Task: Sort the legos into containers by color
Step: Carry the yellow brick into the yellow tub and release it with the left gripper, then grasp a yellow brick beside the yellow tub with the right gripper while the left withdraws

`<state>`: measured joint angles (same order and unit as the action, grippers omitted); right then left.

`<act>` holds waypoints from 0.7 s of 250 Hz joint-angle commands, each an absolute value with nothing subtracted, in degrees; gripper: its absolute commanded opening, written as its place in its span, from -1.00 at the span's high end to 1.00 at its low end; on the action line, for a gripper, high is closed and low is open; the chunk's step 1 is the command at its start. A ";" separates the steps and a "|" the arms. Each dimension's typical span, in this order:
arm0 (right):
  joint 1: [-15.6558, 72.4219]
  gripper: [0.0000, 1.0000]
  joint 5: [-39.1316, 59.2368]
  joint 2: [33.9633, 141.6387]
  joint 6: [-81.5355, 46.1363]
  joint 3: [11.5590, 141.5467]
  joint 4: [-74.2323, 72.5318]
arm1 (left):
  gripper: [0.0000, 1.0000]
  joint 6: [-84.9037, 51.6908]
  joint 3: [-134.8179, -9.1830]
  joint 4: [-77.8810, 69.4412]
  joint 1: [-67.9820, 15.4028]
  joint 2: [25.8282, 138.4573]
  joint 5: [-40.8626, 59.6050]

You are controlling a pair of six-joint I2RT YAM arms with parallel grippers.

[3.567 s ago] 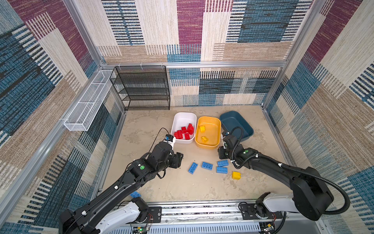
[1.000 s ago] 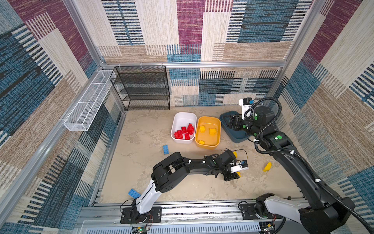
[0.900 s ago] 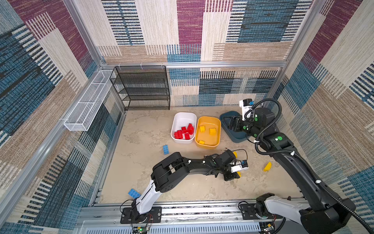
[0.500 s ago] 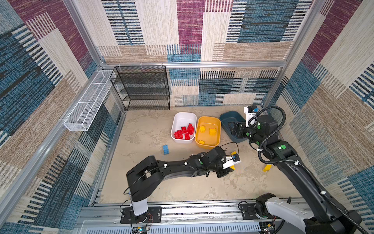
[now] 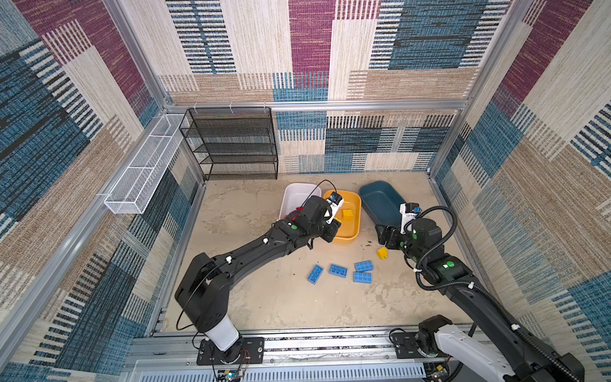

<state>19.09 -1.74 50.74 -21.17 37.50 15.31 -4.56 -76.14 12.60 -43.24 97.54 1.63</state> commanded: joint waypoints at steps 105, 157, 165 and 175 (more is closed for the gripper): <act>19.06 -0.58 4.43 51.64 -29.83 23.40 0.88 | 0.28 -11.31 -99.52 28.36 -39.38 120.08 -0.82; 19.07 -0.59 2.26 56.91 -29.68 22.16 -1.92 | -0.24 -13.57 -97.55 28.09 -39.29 114.73 0.43; 19.08 -0.59 1.69 58.04 -29.59 22.19 -2.12 | -0.27 -13.79 -96.18 27.38 -39.29 113.23 1.03; 19.07 -0.61 0.40 59.44 -29.58 22.31 -2.44 | -0.28 -14.23 -94.33 26.55 -39.33 111.29 2.04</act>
